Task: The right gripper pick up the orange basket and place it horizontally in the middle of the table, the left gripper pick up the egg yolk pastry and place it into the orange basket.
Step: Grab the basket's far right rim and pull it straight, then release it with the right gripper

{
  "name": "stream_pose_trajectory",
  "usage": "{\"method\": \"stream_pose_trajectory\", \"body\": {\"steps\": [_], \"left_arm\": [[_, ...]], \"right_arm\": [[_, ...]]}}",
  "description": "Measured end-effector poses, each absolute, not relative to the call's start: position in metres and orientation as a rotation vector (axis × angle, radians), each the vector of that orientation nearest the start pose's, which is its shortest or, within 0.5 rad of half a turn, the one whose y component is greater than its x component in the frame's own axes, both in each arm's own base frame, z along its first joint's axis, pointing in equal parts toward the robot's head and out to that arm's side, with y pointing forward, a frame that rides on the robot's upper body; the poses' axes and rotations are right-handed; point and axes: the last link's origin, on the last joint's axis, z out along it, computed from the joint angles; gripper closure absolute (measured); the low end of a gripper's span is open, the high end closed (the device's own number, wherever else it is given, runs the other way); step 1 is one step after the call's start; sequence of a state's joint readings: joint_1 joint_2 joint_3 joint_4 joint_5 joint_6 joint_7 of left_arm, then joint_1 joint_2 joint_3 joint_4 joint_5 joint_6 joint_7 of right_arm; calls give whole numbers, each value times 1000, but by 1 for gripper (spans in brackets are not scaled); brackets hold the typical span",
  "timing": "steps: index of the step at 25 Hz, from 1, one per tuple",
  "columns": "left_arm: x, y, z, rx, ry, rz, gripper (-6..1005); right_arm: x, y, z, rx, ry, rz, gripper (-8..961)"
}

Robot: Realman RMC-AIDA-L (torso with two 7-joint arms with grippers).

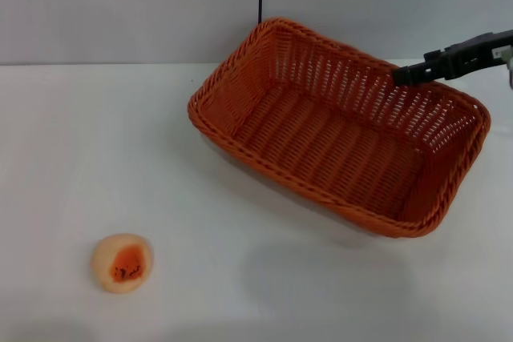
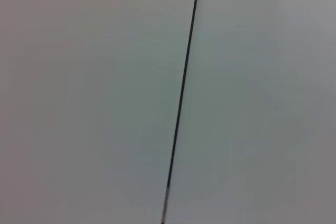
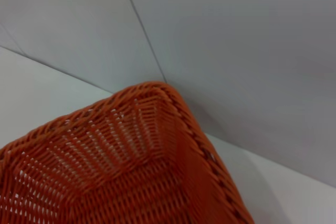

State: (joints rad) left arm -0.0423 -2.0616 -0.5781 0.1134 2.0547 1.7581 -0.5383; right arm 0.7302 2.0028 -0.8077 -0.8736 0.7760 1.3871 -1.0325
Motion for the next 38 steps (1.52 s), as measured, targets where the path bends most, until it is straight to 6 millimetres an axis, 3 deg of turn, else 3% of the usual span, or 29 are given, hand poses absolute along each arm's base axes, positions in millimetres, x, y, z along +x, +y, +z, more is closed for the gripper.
{"method": "stream_pose_trajectory", "body": {"steps": [13, 28, 38], "left_arm": [[-394, 146, 59, -1404, -541, -900, 187], [-390, 148, 60, -1405, -521, -919, 187], [-390, 148, 59, -1407, -518, -920, 187]], "right_arm": [[241, 413, 19, -2544, 995, 176, 273], [245, 411, 12, -2557, 1011, 108, 304], [248, 409, 10, -2563, 1004, 72, 477]]}}
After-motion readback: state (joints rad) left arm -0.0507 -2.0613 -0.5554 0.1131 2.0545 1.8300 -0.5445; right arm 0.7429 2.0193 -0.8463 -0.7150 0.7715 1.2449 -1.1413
